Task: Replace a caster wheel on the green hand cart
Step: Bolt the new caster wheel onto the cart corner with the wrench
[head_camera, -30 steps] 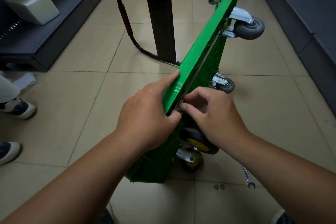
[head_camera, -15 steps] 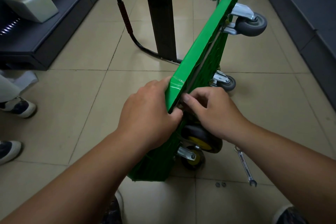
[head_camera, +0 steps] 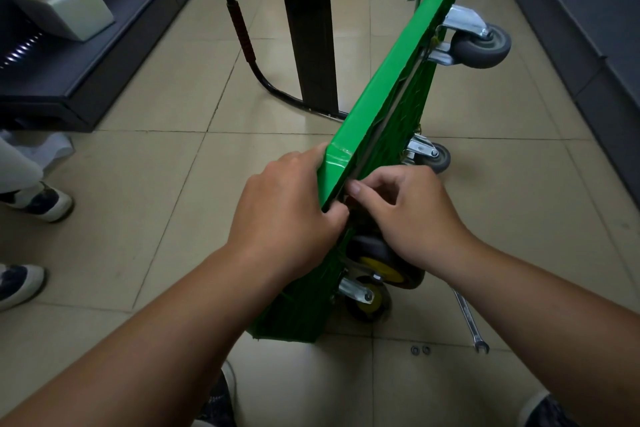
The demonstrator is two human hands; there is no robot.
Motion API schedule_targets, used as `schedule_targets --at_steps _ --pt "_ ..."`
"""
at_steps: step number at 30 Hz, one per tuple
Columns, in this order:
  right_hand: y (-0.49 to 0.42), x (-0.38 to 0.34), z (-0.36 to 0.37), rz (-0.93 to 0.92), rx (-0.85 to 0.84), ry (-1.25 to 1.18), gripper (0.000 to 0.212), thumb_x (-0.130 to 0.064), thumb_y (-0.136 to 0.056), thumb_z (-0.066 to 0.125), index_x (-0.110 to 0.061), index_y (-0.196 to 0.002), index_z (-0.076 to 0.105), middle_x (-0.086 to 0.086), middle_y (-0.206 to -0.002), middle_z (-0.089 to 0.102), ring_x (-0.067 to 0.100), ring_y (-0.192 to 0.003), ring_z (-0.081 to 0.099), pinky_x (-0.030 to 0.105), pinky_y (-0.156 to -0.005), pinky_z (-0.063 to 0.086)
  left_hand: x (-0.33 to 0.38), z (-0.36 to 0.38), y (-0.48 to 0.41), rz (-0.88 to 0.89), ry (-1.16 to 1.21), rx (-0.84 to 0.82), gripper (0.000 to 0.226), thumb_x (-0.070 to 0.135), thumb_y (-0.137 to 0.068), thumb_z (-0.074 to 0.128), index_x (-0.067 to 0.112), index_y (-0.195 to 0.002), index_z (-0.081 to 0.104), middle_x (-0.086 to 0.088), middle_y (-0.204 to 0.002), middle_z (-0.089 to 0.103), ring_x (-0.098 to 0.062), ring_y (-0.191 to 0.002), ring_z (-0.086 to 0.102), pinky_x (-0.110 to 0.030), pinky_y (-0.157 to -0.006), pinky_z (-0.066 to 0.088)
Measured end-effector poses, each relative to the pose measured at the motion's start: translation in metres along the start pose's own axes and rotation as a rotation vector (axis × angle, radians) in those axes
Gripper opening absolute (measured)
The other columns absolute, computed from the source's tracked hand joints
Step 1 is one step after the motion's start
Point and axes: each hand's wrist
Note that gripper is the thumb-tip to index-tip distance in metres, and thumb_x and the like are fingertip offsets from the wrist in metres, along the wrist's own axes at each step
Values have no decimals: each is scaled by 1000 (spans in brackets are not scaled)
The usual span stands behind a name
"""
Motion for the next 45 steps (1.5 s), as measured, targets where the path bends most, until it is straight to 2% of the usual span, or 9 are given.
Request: schedule_targets --at_steps 7,9,13,17,21,26,31,37,45 --pt "2 -4 -2 -33 -7 -112 11 -11 -83 83 -13 -90 77 -3 -81 76 6 -75 72 17 -71 58 1 -1 0 -4 14 11 62 38 -85 70 41 -145 53 6 -112 72 -21 -99 65 -30 -72 44" --pt "2 -2 -1 -14 4 -63 2 -18 -87 80 -16 -86 78 -5 -78 76 5 -73 71 18 -67 57 1 -2 -1 -2 6 9 62 39 -86 70 41 -145 52 6 -109 72 -21 -96 65 -29 -70 44" --pt "0 1 1 -11 -7 42 19 -30 -95 70 -18 -82 78 -4 -75 74 8 -73 68 28 -66 53 0 -2 -1 -4 7 -7 62 39 -87 69 39 -147 51 6 -108 72 -20 -93 66 -34 -74 54" --pt "1 -3 0 -14 -6 -88 7 -21 -89 78 -17 -92 73 -5 -80 73 6 -75 69 17 -67 56 0 -2 0 -10 12 12 63 39 -85 70 42 -145 52 5 -107 73 -21 -94 65 -29 -69 42" --pt "4 -5 0 -12 12 -152 10 -9 -85 81 -15 -89 74 -2 -82 76 9 -76 72 17 -72 59 1 -1 -1 -8 9 10 63 40 -85 70 41 -146 52 6 -108 72 -19 -94 65 -28 -69 40" --pt "3 -4 2 39 30 -199 5 -13 -86 81 -15 -87 76 -2 -79 76 6 -72 71 12 -65 55 0 -2 -1 -6 16 -3 65 40 -85 69 41 -147 50 5 -110 72 -22 -96 66 -32 -72 48" --pt "3 -1 2 174 12 -307 8 -20 -88 80 -13 -93 79 3 -84 78 15 -81 75 19 -70 59 1 0 -1 2 -1 -4 67 40 -86 69 39 -149 48 2 -112 72 -23 -98 66 -35 -77 53" --pt "5 -4 1 -5 -8 -178 15 -14 -82 84 -15 -92 74 -2 -81 75 10 -75 72 19 -69 59 0 -1 -1 -18 23 6 64 39 -83 70 43 -145 52 5 -109 73 -23 -98 65 -32 -73 47" --pt "6 5 8 108 60 -261 7 -22 -88 80 -16 -89 79 -2 -80 77 5 -72 71 13 -63 54 -1 -1 -1 -9 16 -14 64 40 -86 69 40 -147 50 3 -111 71 -22 -98 64 -37 -78 53"
Point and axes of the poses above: each hand's wrist, its own y-axis away from the middle knuckle, its own z-axis out of the palm, x = y × z
